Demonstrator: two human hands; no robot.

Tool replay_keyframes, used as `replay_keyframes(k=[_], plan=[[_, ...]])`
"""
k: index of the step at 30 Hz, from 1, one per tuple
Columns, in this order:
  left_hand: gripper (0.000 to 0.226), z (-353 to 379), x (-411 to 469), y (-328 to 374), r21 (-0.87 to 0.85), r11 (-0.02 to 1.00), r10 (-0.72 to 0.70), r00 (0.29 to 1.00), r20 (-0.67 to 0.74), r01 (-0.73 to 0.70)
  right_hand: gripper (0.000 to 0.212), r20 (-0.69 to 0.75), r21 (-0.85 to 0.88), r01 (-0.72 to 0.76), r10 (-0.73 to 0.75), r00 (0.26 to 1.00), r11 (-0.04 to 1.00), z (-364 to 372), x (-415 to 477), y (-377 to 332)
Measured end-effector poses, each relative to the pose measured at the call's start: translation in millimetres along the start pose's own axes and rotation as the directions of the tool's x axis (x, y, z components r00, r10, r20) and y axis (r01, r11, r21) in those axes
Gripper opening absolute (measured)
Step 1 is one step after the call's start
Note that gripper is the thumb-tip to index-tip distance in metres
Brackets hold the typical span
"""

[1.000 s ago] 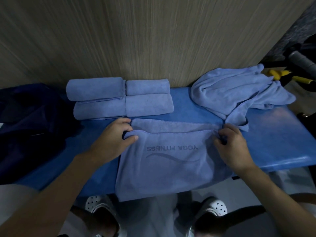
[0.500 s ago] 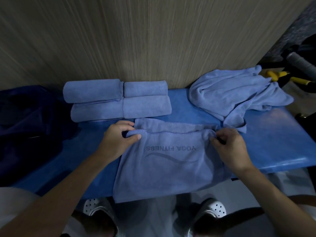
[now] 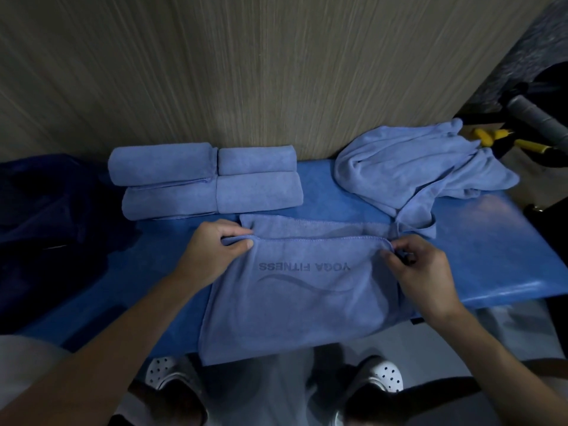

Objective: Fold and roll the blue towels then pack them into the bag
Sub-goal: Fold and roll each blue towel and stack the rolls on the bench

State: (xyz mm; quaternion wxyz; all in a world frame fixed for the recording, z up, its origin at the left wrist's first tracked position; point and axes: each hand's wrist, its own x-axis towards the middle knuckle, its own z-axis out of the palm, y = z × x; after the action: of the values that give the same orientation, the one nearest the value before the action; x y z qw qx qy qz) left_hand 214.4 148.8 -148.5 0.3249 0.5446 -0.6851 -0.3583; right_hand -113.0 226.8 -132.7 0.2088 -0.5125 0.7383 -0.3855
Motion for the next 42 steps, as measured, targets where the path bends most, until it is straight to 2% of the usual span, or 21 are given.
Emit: replay_keyframes(k=[6, 8, 12, 16, 21, 28, 36, 42], plan=[[0.009, 5.5, -1.5, -2.2, -0.032, 0.999, -0.012, 0.990, -0.142, 0.008, 0.006, 0.027, -0.003, -0.035, 0.035, 0.999, 0.999, -3.9, -4.0, 3.1], [0.006, 3.3, -2.3, -2.7, 0.016, 1.000, 0.008, 0.991, -0.134, -0.006, 0.006, 0.022, 0.005, -0.044, 0.044, 0.999, 0.999, -6.6, -4.0, 3.8], [0.019, -4.8, -4.4, -3.2, 0.070, 0.997, -0.027, 0.994, -0.108, 0.034, 0.010, 0.001, 0.073, -0.063, 0.063, 0.998, 0.995, -11.1, -3.7, 2.1], [0.018, -9.5, -7.1, 1.7, 0.044, 0.998, -0.037, 0.994, -0.098, 0.042, 0.021, -0.061, 0.130, -0.071, 0.079, 0.995, 0.989, -15.5, -2.6, 1.8], [0.020, -13.8, -8.2, 4.4, 0.055, 0.998, -0.023, 0.999, -0.039, 0.025, 0.017, -0.159, 0.128, -0.064, 0.084, 0.984, 0.990, -19.3, 3.0, 5.7], [0.020, -19.5, -8.8, 12.1, -0.053, 0.995, -0.081, 0.997, 0.002, 0.081, 0.018, -0.214, 0.163, -0.061, 0.095, 0.972, 0.985, -21.2, 7.0, 4.8], [0.023, -12.2, -15.4, 25.5, -0.167, 0.986, -0.029, 0.999, -0.044, 0.021, 0.024, -0.240, 0.256, -0.056, 0.119, 0.963, 0.965, -22.9, 7.5, 5.7], [0.032, -9.5, -13.9, 28.1, -0.209, 0.977, -0.061, 0.997, -0.047, 0.050, 0.025, -0.230, 0.308, -0.067, 0.142, 0.963, 0.949, -24.4, 7.1, 6.3]])
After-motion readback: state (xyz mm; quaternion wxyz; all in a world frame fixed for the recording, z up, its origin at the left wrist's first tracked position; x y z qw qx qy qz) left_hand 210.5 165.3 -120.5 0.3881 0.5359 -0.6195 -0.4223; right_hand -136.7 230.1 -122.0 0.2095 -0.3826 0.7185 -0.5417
